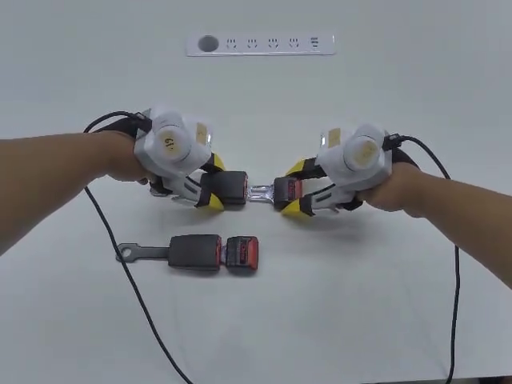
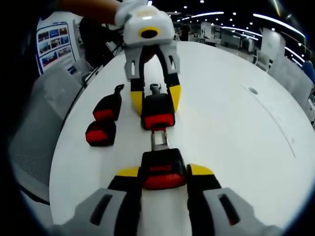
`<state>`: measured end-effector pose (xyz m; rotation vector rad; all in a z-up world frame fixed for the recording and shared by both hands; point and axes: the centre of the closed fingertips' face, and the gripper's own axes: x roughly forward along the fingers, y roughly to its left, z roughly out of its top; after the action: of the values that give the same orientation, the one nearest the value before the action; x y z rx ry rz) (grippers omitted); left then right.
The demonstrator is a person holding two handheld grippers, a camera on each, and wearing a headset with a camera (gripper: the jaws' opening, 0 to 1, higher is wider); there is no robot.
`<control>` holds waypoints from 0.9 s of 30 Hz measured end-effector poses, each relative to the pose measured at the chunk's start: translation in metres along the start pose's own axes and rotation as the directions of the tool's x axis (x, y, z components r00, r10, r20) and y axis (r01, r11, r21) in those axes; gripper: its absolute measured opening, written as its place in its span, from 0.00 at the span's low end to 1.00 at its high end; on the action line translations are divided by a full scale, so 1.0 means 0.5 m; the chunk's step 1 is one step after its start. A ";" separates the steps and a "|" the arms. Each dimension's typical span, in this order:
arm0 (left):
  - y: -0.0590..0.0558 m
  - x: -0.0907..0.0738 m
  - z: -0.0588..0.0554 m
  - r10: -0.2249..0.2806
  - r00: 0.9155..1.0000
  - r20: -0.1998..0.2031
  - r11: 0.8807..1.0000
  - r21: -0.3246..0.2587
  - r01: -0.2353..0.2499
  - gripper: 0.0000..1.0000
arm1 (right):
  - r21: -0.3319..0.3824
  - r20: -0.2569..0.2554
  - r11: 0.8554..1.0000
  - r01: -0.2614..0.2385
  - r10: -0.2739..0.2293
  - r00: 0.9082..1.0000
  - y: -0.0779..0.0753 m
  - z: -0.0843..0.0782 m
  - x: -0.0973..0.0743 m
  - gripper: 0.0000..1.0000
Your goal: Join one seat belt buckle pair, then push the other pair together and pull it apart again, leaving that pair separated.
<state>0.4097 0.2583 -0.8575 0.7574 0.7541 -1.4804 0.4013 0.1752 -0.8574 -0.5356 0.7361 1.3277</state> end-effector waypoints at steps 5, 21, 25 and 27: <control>0.000 0.000 0.000 0.002 1.000 0.000 1.000 -0.003 -0.002 0.35 | 0.007 -0.005 1.000 0.003 -0.003 1.000 0.001 -0.015 -0.012 0.35; -0.001 0.000 0.001 0.001 1.000 -0.011 1.000 -0.006 -0.001 0.35 | 0.029 -0.022 0.999 0.021 -0.021 1.000 -0.011 -0.064 -0.054 0.36; -0.001 0.000 0.001 -0.001 1.000 -0.016 1.000 -0.004 0.000 0.35 | 0.034 -0.027 0.999 0.026 -0.025 0.999 -0.017 -0.077 -0.064 0.36; -0.001 0.001 0.001 -0.001 1.000 -0.017 1.000 -0.004 0.001 0.35 | 0.035 -0.028 0.999 0.028 -0.027 0.999 -0.020 -0.081 -0.068 0.36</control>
<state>0.4093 0.2578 -0.8575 0.7677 0.7705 -1.4742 0.4013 0.1215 -0.8599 -0.5346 0.7705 1.2814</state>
